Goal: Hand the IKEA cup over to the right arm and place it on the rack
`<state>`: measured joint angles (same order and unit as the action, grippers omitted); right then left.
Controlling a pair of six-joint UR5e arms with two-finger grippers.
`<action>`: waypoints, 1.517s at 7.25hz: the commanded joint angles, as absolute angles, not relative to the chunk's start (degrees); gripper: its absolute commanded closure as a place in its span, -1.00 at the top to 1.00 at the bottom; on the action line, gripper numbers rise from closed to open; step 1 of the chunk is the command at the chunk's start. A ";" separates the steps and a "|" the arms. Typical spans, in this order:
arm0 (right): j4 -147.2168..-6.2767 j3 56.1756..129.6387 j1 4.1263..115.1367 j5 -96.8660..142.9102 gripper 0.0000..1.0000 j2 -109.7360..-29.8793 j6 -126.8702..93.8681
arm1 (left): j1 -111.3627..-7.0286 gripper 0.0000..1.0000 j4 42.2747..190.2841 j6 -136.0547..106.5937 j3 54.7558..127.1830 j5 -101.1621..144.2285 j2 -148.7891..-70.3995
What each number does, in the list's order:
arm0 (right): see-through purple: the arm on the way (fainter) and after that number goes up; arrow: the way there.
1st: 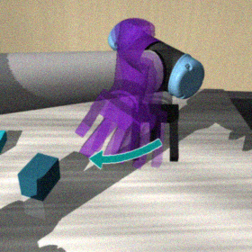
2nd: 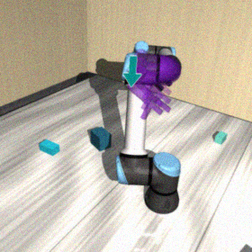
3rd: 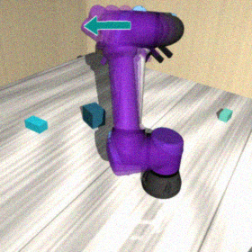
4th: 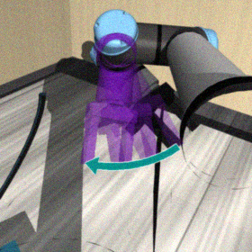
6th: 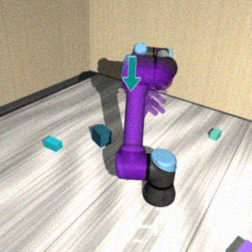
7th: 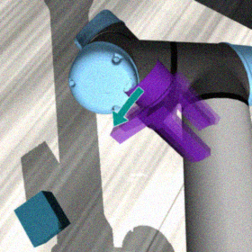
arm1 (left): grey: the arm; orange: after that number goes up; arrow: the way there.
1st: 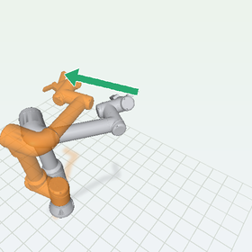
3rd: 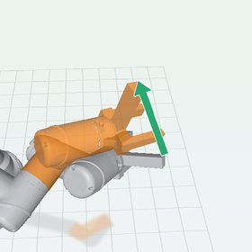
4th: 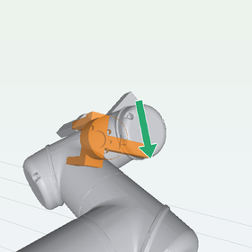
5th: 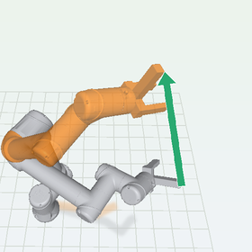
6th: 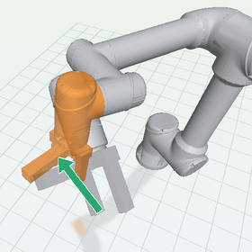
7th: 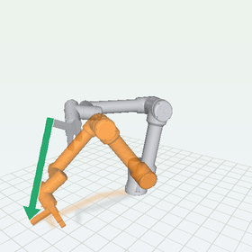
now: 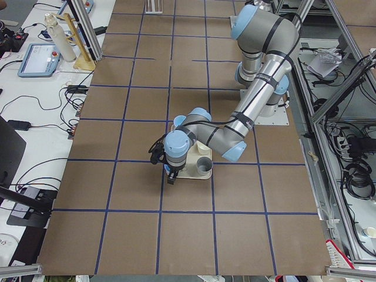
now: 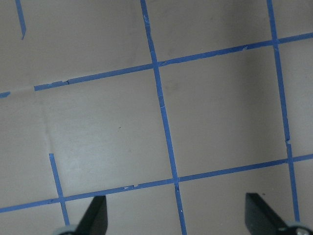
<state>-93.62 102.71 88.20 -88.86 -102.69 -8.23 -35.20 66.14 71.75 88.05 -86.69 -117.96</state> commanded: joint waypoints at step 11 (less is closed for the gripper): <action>-93.95 102.66 88.16 -88.50 1.00 -102.66 -8.26 | -37.62 -1.00 67.83 65.13 85.43 -90.70 -121.91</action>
<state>-93.94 102.66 88.21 -88.32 -102.66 -8.36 -37.61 66.05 65.34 85.43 -90.77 -122.51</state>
